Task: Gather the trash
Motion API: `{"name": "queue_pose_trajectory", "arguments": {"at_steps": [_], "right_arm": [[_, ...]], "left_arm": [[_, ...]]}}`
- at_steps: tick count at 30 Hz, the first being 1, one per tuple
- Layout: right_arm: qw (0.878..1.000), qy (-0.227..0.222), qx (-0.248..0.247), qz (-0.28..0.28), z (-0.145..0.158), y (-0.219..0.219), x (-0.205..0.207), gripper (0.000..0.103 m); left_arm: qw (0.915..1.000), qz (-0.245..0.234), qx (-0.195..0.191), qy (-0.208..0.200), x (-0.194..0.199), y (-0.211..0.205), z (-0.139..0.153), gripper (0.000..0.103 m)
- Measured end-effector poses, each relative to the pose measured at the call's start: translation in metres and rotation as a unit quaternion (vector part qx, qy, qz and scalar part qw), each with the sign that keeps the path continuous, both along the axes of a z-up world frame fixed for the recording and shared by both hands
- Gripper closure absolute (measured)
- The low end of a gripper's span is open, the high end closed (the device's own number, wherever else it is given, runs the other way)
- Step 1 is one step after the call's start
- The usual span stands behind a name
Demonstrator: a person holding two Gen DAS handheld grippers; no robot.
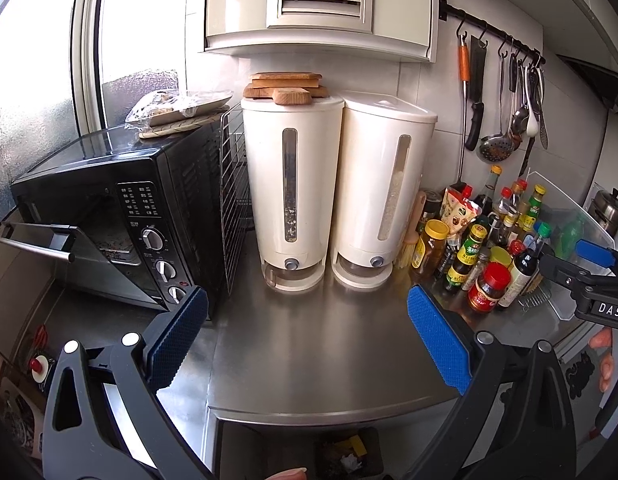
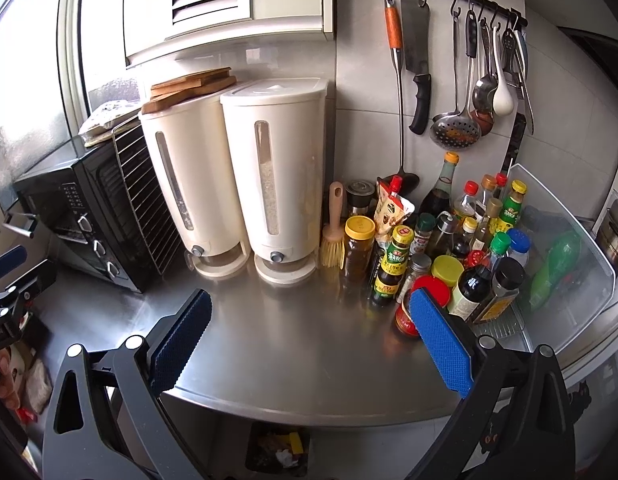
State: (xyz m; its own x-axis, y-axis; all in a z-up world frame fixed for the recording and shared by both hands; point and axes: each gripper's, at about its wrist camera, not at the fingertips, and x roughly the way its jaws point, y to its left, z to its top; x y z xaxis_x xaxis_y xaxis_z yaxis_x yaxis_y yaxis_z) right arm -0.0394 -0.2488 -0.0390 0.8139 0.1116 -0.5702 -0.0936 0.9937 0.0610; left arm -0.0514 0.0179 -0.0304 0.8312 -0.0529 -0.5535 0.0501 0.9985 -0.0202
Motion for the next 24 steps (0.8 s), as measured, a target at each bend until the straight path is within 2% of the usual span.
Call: {"name": "queue_pose_trajectory", "arguments": {"at_steps": [13,24], "right_arm": [[1.0,0.004,0.002,0.002,-0.0029,0.0026,0.0037,0.003],[1.0,0.004,0.003,0.003,-0.0031,0.006,0.003,0.003]], "left_arm": [[0.9999,-0.007,0.006,-0.014,-0.0056,-0.0037,0.0075,0.008],[0.9999,-0.009,-0.001,0.006,-0.0019,-0.0024,0.0043,0.008]]}}
